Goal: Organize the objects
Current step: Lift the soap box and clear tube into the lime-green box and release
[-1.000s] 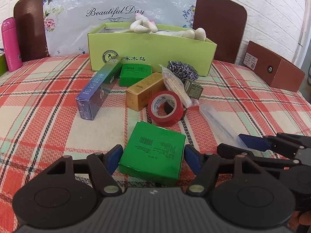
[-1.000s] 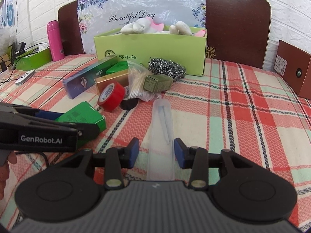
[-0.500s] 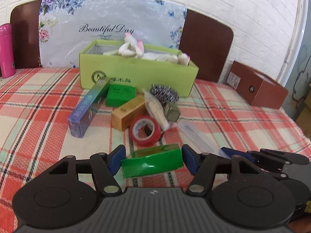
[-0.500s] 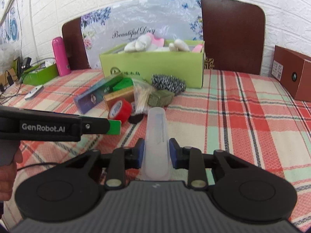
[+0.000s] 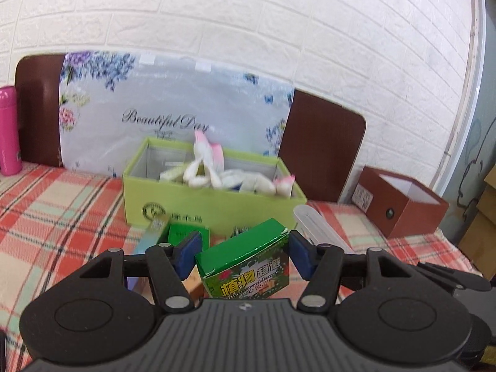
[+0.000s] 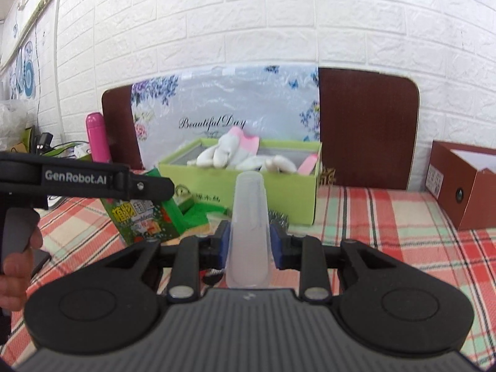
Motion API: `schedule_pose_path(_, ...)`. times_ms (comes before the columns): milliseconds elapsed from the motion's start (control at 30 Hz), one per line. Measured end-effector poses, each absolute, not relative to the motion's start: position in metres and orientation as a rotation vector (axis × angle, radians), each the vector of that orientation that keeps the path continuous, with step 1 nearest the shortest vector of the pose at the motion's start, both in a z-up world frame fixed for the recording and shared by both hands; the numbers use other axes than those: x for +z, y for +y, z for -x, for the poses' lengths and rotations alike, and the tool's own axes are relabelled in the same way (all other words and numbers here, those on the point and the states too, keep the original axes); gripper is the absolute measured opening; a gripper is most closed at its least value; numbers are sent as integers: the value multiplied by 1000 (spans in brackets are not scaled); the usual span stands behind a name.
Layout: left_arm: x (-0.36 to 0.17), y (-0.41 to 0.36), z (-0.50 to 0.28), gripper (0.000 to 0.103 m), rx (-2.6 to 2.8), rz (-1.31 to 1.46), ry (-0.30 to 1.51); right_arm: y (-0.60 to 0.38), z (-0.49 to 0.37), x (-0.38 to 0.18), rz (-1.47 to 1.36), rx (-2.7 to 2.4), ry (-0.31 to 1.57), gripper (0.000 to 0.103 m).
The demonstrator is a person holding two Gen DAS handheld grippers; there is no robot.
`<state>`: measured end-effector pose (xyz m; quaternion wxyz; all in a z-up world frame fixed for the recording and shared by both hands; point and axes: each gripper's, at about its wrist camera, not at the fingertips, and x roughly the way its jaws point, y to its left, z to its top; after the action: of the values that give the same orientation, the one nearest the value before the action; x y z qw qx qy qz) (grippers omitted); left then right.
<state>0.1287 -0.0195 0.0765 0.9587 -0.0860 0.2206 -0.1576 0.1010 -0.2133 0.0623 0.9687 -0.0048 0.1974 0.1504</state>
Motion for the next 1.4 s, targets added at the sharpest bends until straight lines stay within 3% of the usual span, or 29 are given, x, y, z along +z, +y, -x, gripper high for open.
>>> schedule_pose_path(533, 108, -36, -238, 64, -276, 209, 359, -210, -206, 87, 38, 239, 275, 27)
schedule_pose_path(800, 93, -40, -303, 65, -211, 237, 342, -202, -283, 63, 57, 238, 270, 28)
schedule_pose_path(833, 86, -39, -310, 68, -201, 245, 333, -199, -293, 54, 73, 248, 301, 30)
schedule_pose_path(900, 72, -38, -318, 85, -190, 239, 354, -197, -304, 36, 96, 235, 359, 52)
schedule_pose_path(1100, 54, -30, -310, 86, -182, 231, 386, -198, -291, 18, 123, 200, 303, 77)
schedule_pose_path(1267, 63, -28, -301, 86, -168, 244, 423, -199, -276, 34, 124, 193, 295, 90)
schedule_pose_path(1333, 70, -26, -290, 86, -171, 258, 423, -200, -260, 43, 120, 189, 274, 101)
schedule_pose_path(1400, 79, -27, -276, 86, -164, 251, 427, -202, -242, 50, 119, 192, 251, 103)
